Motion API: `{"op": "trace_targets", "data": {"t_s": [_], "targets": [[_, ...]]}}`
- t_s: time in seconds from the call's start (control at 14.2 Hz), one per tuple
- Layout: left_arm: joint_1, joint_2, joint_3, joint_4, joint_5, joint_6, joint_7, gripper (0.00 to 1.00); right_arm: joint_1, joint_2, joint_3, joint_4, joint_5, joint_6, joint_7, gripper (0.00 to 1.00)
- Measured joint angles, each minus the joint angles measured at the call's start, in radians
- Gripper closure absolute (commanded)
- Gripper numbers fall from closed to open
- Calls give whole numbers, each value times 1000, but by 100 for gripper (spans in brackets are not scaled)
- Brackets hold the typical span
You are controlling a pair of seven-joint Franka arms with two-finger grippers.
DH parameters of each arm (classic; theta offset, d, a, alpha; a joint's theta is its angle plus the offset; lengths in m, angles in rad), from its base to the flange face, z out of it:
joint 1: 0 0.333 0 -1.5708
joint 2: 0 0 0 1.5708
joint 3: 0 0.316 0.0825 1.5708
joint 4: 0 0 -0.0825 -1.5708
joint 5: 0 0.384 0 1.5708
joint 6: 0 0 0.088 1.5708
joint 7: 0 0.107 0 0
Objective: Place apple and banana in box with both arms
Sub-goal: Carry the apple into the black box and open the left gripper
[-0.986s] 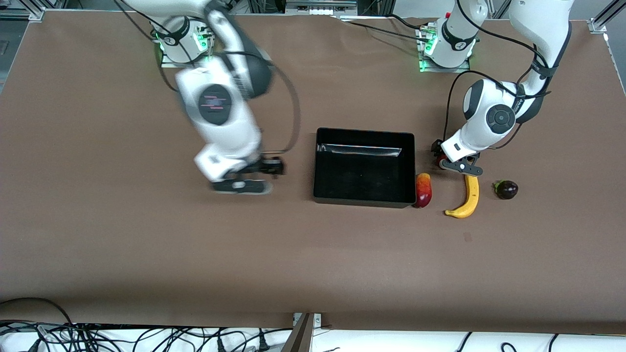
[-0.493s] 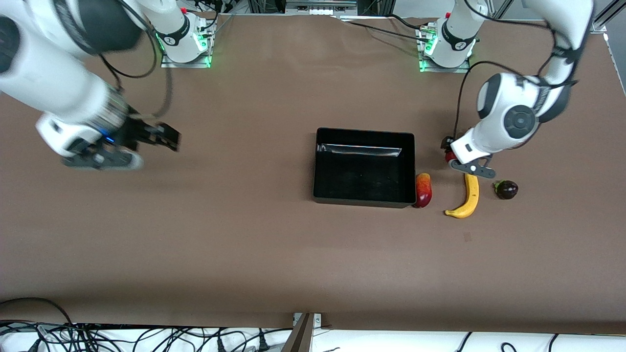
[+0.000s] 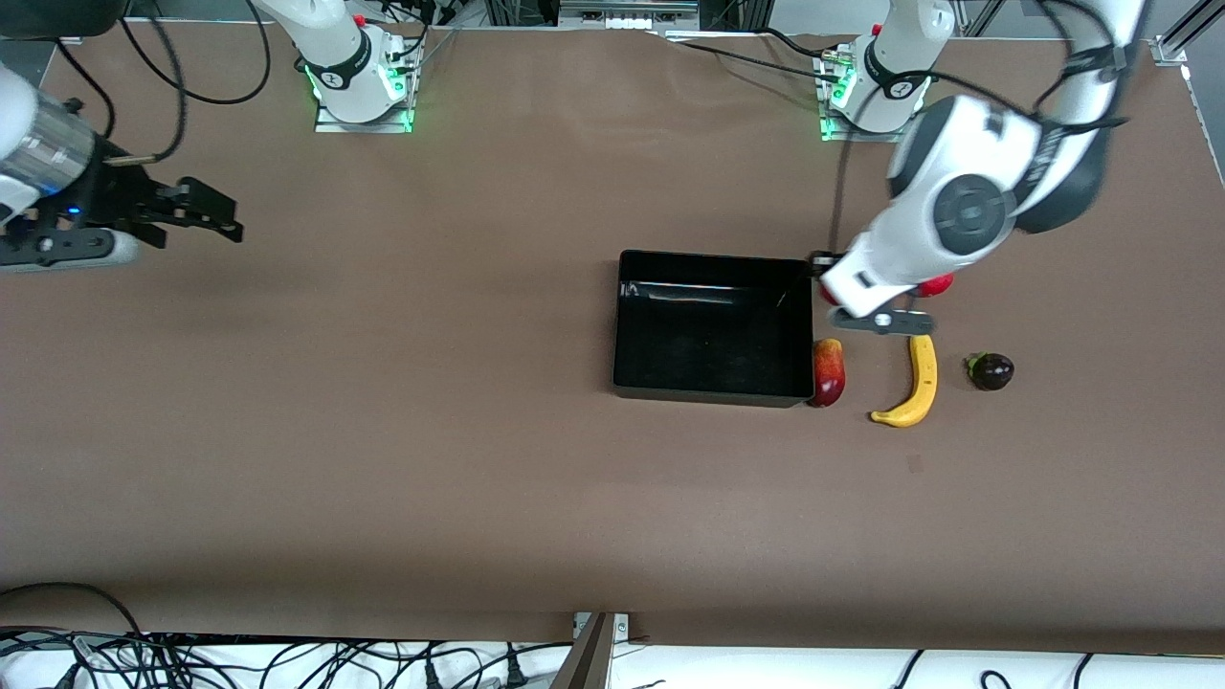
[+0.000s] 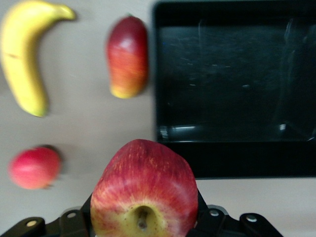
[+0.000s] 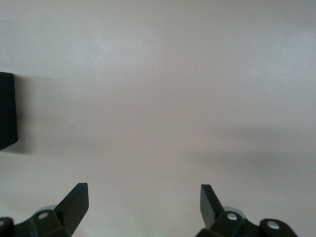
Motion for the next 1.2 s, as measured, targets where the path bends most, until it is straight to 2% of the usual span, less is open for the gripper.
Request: {"op": "trace_targets", "data": {"t_s": [0.21,0.42,0.56,0.7,0.85,1.2], "targets": [[-15,123,-56,6,-6,108,-117,83,-52,0,47,-2,-13,4,-10,0],[-60,235,-58,9,-2,188,-161,84,-52,0,57,-2,-34,13,-10,0],[-66,290,-58,8,38,218,-164,81,-52,0,57,-2,-44,18,-10,0],[-66,335,-55,2,69,266,-165,73,-52,0,57,6,-54,21,-10,0],[-66,359,-55,-5,74,294,-166,0,-53,0,57,18,-56,21,-10,0],[-60,343,-55,5,74,262,-183,0,-59,0,57,27,-56,21,-10,0]]}}
